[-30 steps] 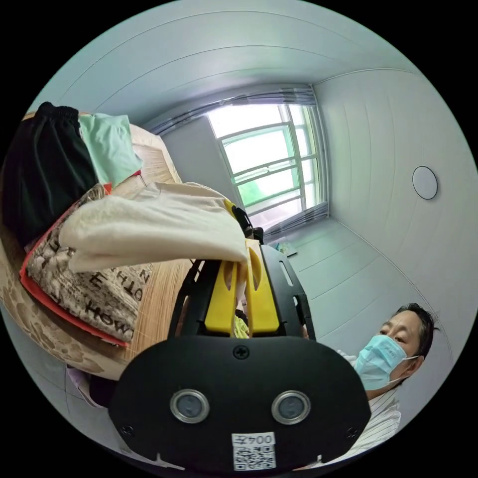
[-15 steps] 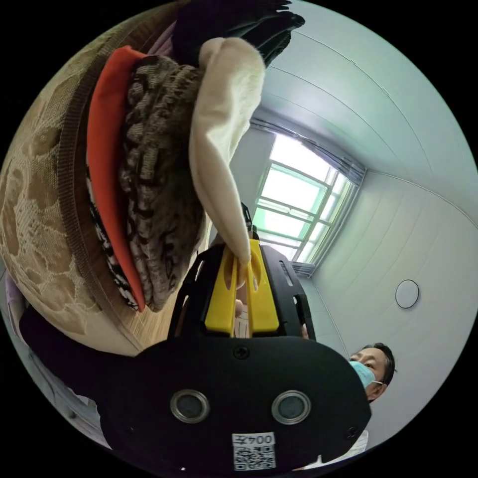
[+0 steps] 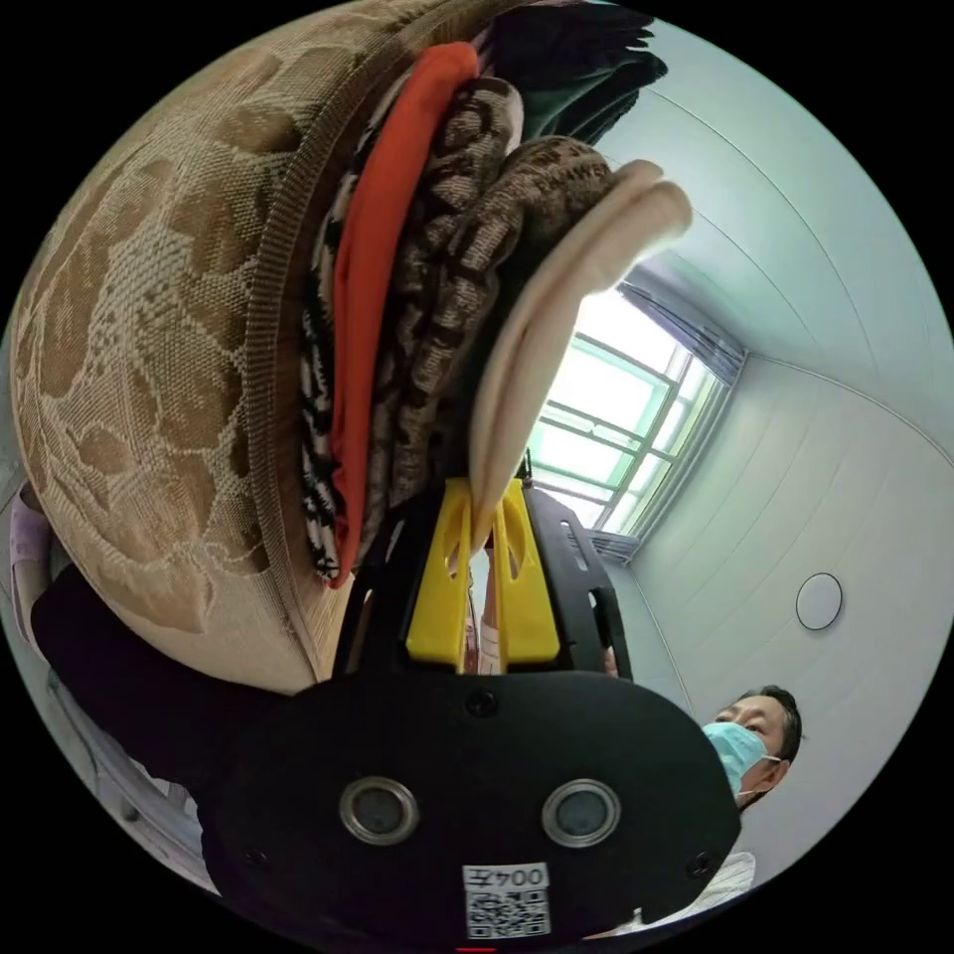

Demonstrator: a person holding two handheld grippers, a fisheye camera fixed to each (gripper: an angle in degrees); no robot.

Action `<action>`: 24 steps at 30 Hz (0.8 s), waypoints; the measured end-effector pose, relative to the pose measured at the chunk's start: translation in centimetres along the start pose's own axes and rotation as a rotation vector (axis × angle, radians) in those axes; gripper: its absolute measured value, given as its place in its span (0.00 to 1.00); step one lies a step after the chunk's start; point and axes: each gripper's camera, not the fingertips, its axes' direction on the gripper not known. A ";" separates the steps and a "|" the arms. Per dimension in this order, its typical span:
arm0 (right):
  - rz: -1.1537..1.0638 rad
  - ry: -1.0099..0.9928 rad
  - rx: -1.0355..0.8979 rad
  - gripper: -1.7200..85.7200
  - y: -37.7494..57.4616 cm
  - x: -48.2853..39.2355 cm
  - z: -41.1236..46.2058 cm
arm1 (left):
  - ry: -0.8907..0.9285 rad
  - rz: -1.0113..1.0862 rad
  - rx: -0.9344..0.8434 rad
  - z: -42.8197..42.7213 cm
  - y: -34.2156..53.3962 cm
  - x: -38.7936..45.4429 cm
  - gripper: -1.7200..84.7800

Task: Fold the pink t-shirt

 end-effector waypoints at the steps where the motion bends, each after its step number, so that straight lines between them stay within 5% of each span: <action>1: -0.012 0.011 0.047 0.12 2.2 -0.1 -0.7 | 0.005 0.005 0.010 -0.2 0.4 0.0 0.04; 4: -0.185 0.046 0.104 0.10 8.9 -2.2 -0.3 | -0.042 0.086 0.071 -1.6 3.2 0.8 0.04; 12: -0.655 0.128 0.164 0.11 20.9 -8.2 6.5 | -0.333 0.748 0.237 0.5 6.6 12.8 0.02; 19: -0.850 0.386 0.093 0.15 24.5 -10.6 14.5 | -0.564 0.603 0.320 3.5 -3.7 7.7 0.02; 24: -0.855 0.356 0.106 0.13 24.7 -9.8 15.1 | -0.572 0.606 0.325 4.5 -3.1 6.1 0.02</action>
